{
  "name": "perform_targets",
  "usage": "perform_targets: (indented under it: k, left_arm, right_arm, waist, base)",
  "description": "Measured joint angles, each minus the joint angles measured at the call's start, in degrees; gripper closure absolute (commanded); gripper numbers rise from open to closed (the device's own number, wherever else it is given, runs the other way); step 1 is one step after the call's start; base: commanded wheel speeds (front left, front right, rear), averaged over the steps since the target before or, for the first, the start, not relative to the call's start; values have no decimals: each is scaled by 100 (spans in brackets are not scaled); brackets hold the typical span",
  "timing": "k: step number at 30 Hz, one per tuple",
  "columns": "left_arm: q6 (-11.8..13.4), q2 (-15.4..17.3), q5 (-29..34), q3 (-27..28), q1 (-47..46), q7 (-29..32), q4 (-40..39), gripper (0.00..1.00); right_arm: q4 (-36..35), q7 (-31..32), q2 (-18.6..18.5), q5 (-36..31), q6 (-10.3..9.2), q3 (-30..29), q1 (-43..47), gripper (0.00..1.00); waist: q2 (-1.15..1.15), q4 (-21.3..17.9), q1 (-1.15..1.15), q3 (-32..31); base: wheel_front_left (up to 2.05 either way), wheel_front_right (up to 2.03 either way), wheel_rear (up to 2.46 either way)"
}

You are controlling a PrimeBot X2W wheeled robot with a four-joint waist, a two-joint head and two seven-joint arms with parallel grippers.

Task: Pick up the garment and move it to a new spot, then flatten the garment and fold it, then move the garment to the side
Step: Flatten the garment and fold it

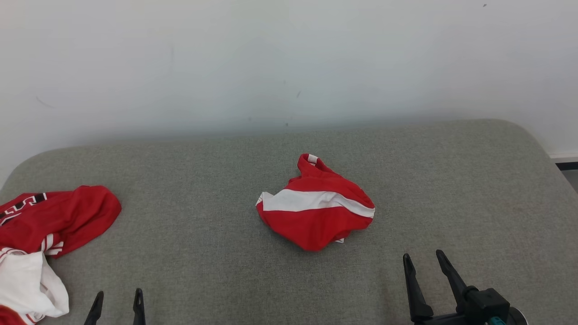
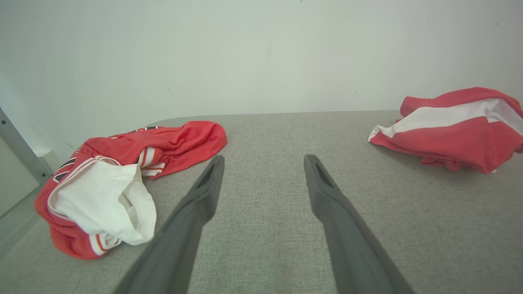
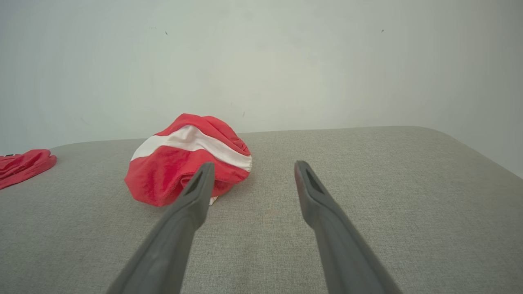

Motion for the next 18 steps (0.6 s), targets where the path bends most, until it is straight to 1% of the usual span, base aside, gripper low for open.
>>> perform_targets:
  k: [14, 18]
  left_arm:
    - [11, 2, -107, -26, 1, -1, 70, 0]
    - [51, 2, -120, -35, 4, -8, 76, 0]
  right_arm:
    - [49, 0, 0, 1, 0, -3, -2, 0]
    - [60, 0, 0, 2, 0, -4, -3, 0]
  waist:
    - [0, 10, 0, 10]
    - [0, 12, 0, 19]
  base:
    - [0, 0, 0]
    - [0, 0, 0]
